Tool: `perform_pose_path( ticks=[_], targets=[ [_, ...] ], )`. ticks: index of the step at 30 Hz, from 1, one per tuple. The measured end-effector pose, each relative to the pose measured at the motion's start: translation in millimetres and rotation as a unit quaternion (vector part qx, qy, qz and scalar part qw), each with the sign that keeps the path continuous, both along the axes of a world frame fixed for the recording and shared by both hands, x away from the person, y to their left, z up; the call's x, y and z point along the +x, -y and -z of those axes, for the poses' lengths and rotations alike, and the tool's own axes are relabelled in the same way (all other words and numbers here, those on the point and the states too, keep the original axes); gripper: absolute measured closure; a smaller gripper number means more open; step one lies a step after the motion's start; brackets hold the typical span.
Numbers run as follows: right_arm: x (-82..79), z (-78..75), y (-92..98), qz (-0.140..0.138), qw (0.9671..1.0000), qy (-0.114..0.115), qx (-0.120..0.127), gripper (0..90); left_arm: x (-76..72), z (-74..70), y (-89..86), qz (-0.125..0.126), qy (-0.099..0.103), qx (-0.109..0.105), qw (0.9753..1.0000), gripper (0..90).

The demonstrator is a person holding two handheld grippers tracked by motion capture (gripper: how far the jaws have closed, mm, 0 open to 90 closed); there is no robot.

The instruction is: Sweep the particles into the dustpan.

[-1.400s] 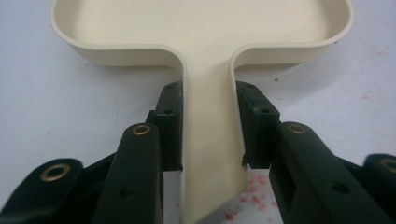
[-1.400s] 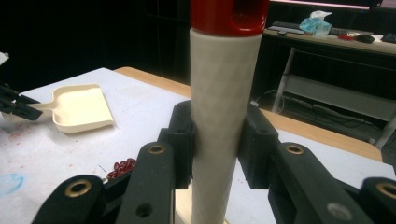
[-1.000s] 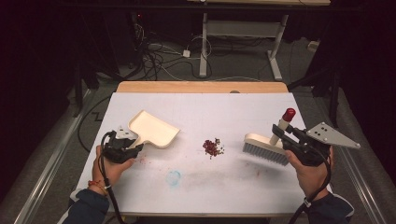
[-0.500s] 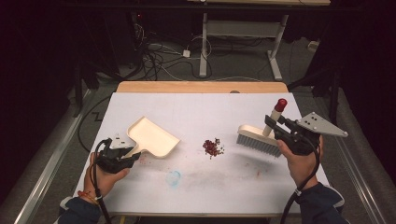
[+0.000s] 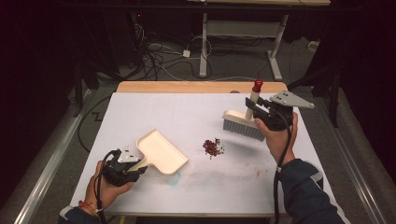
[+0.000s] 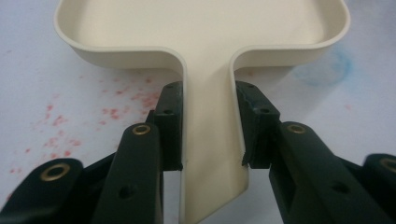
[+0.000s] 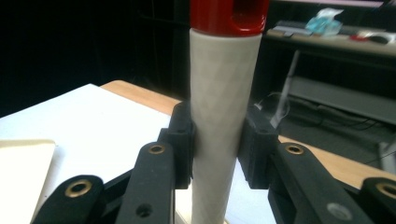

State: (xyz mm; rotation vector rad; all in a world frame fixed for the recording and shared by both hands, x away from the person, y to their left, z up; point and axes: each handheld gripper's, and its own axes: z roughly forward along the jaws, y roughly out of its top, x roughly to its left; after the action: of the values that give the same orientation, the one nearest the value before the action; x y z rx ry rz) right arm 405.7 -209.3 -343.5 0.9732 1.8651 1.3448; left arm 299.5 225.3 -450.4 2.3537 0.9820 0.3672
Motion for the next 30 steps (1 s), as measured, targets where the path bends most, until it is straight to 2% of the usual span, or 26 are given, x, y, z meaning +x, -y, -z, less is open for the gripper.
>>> perform_pose_path(
  ticks=[2,8,11,14,16,17,18,20,25,26,30],
  targets=[
    [6.9,3.5,-6.8,0.009,0.9999,0.004,-0.014,69.4,-3.8,0.2,4.8,0.008,-0.003,0.003,1.0000,63.7],
    [25.7,14.6,-19.3,0.038,0.9991,-0.002,-0.018,69.4,-11.8,3.0,21.1,0.043,-0.015,0.009,0.9989,63.7],
    [30.2,19.9,-23.7,0.041,0.9989,-0.010,-0.019,69.4,-11.6,2.5,23.3,0.045,-0.015,0.008,0.9989,63.7],
    [33.1,28.4,-30.8,0.040,0.9984,-0.011,-0.039,69.4,-10.7,2.2,25.4,0.045,-0.015,0.015,0.9987,63.7],
    [31.0,37.6,-31.8,0.030,0.9992,-0.015,-0.021,69.4,-9.8,2.1,25.8,0.045,-0.017,0.015,0.9987,63.7],
    [31.0,37.6,-31.8,0.030,0.9992,-0.015,-0.021,69.4,-9.1,2.0,25.8,0.046,-0.019,0.016,0.9986,63.7],
    [24.9,38.9,-34.1,0.020,0.9996,-0.013,-0.016,69.4,-8.8,2.2,26.2,0.045,-0.019,0.014,0.9987,63.7],
    [15.4,40.6,-38.6,0.012,0.9995,-0.004,-0.028,69.4,-7.8,2.7,27.4,0.045,-0.022,0.015,0.9986,63.7],
    [-2.2,44.0,-44.3,0.002,0.9996,0.001,-0.029,69.4,-6.7,0.2,35.4,0.048,-0.025,0.021,0.9983,63.7],
    [-8.1,45.8,-44.9,-0.004,0.9998,-0.002,-0.021,69.3,-6.7,0.0,37.6,0.049,-0.027,0.022,0.9982,63.6],
    [-17.6,49.0,-46.1,-0.003,0.9998,0.003,-0.019,69.3,-6.1,0.2,47.0,0.050,-0.030,0.027,0.9979,63.6]
  ],
)
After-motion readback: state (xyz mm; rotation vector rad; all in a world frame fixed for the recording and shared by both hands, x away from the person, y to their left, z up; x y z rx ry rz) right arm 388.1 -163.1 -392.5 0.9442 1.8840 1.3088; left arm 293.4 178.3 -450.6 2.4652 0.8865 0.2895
